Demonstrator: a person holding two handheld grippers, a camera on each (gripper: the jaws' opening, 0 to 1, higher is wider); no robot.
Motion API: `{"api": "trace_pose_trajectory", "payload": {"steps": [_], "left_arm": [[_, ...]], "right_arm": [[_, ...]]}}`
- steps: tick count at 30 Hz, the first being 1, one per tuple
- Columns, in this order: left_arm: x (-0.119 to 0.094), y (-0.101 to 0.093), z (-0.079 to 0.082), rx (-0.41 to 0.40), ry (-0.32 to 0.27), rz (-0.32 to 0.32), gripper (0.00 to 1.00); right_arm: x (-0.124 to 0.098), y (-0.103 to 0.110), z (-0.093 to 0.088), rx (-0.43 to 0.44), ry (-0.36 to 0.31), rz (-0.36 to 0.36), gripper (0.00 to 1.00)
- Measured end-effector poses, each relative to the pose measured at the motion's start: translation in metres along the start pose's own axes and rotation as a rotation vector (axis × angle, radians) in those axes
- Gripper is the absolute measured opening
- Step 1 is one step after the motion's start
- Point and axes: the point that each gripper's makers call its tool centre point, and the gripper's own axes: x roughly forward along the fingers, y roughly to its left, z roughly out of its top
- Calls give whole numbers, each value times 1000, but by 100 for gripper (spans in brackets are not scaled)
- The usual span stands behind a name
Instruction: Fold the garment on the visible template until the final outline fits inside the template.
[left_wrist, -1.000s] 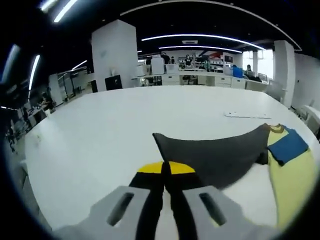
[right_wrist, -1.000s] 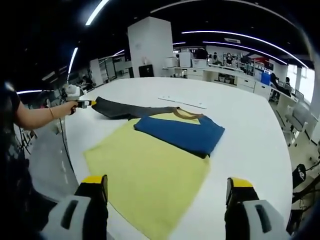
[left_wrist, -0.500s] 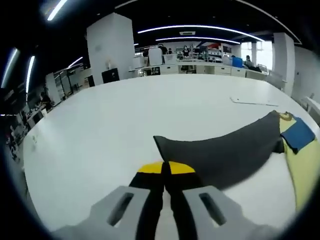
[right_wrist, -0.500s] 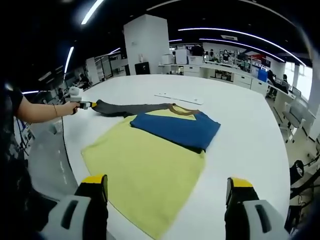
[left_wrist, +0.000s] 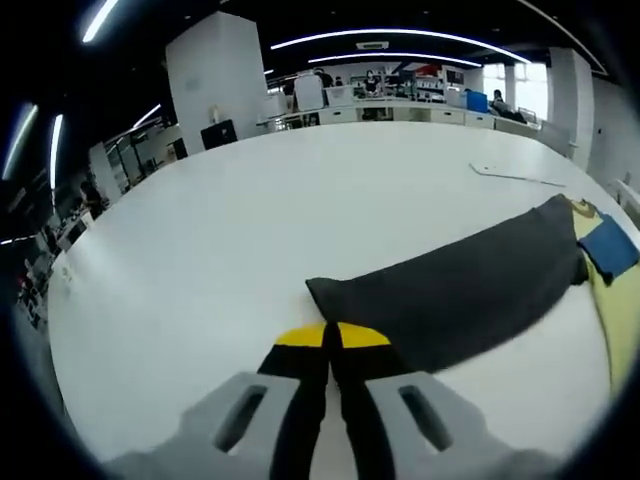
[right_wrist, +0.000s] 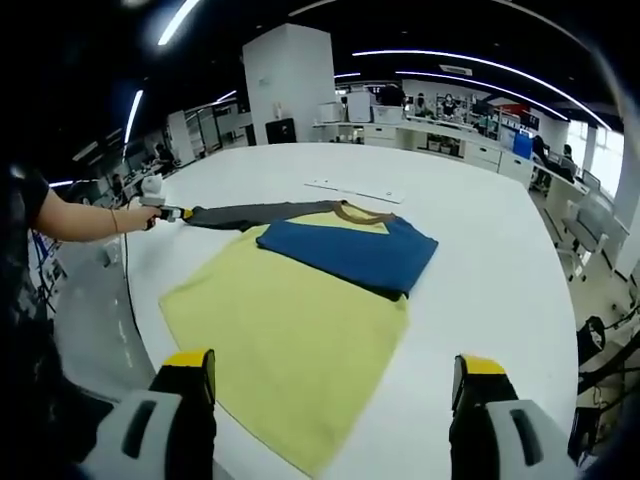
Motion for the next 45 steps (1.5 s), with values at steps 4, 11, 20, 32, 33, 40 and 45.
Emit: {"api": "trace_pose_trajectory", "payload": {"steps": [4,11,20,32,33,40,45], "left_arm": [[-2,4,-4,-25,1,12,9],[-13,11,1,-86,-39,18,26],[-22,-1,-7,-167,-19,-7,25],[-18,-13,-26,-234,58,-3,14],[-18,-14,-25,-233,57,-1,13],[-16,-14,-24,-266,70,10,6],[-18,-18,-20,-253,63,7,2]], "right_arm": [[1,0,1,3,-4,2,100],[4,3,1,3,-7,13,100],[4,5,1,1,-13,25,100],[0,4,-2,-12,-7,18,100],[0,3,-2,-10,-6,16,100],[1,3,-4,-7,-3,15,100],[2,3,-3,-7,-6,16,100]]}}
